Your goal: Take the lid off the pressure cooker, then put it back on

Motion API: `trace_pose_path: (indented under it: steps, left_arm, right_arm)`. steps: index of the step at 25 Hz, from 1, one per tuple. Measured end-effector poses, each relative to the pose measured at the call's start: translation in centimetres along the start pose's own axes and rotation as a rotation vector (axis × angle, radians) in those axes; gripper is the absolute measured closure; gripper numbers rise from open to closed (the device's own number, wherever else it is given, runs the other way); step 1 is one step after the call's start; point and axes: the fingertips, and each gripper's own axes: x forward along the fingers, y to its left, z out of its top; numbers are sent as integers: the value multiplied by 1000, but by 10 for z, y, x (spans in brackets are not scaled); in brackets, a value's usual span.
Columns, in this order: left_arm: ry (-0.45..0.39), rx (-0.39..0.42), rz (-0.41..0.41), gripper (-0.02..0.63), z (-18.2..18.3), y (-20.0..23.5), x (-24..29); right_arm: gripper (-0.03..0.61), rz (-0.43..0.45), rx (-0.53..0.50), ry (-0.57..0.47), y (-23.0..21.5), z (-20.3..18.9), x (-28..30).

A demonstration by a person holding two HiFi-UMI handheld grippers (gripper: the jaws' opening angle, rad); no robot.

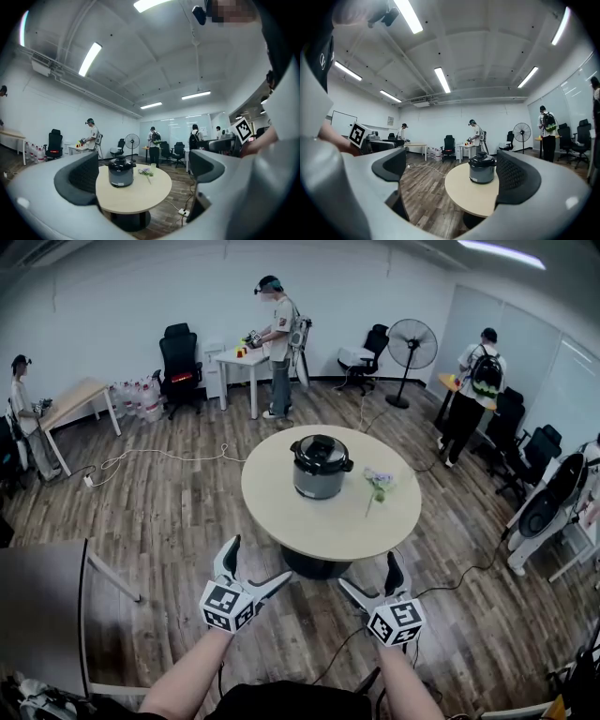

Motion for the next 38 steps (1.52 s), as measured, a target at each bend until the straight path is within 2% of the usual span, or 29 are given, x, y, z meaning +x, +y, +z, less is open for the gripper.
trace_pose_path:
  steps: [7, 14, 21, 26, 30, 38]
  left_arm:
    - [31, 45, 12, 25, -13, -9, 14]
    - [45, 69, 63, 25, -26, -23, 29]
    - [67, 68, 97, 25, -36, -16, 56]
    - [60, 48, 102, 25, -49, 19, 95]
    - [79, 29, 79, 25, -74, 64, 147]
    - [173, -23, -17, 25, -144, 180, 285]
  right_arm:
    - [-18, -11, -20, -7, -22, 4, -5]
    - [-18, 25, -2, -38, -52, 3, -9]
    - [-18, 52, 25, -60, -83, 7, 16]
    - [-18, 39, 18, -63, -107, 4, 59]
    - [-18, 18, 8, -43, -133, -4, 112]
    - [-18, -54, 2, 15, -206, -16, 275]
